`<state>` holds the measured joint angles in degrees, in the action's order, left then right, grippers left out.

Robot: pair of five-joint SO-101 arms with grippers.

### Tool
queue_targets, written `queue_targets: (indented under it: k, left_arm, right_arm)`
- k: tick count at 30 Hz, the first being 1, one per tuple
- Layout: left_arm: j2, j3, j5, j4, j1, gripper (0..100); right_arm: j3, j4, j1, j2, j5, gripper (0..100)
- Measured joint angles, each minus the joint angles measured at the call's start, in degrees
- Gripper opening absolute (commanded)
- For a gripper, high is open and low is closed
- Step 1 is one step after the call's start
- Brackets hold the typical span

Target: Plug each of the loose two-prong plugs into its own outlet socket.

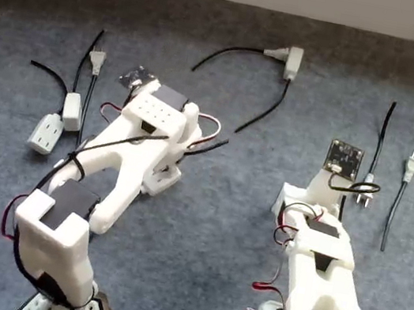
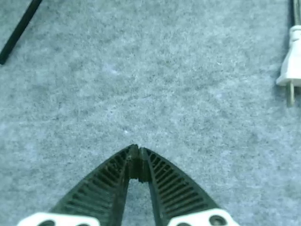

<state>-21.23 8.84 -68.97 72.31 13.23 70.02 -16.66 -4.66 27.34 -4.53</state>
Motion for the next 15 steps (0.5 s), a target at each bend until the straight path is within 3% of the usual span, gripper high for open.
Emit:
queue_targets:
  k: [6, 12, 15]
  left_arm:
    - [0.1, 2.4, 6.2, -0.1, -1.4, 3]
    - [0.0, 3.3, 8.5, 0.8, -2.5, 29]
    - [0.2, 3.5, 8.6, 3.7, -3.3, 38]
  right_arm:
    - [0.0, 0.0, 0.0, 0.0, 0.0, 0.7]
    - [0.0, 0.0, 0.0, 0.0, 0.0, 0.7]
    - [0.0, 0.0, 0.0, 0.0, 0.0, 0.7]
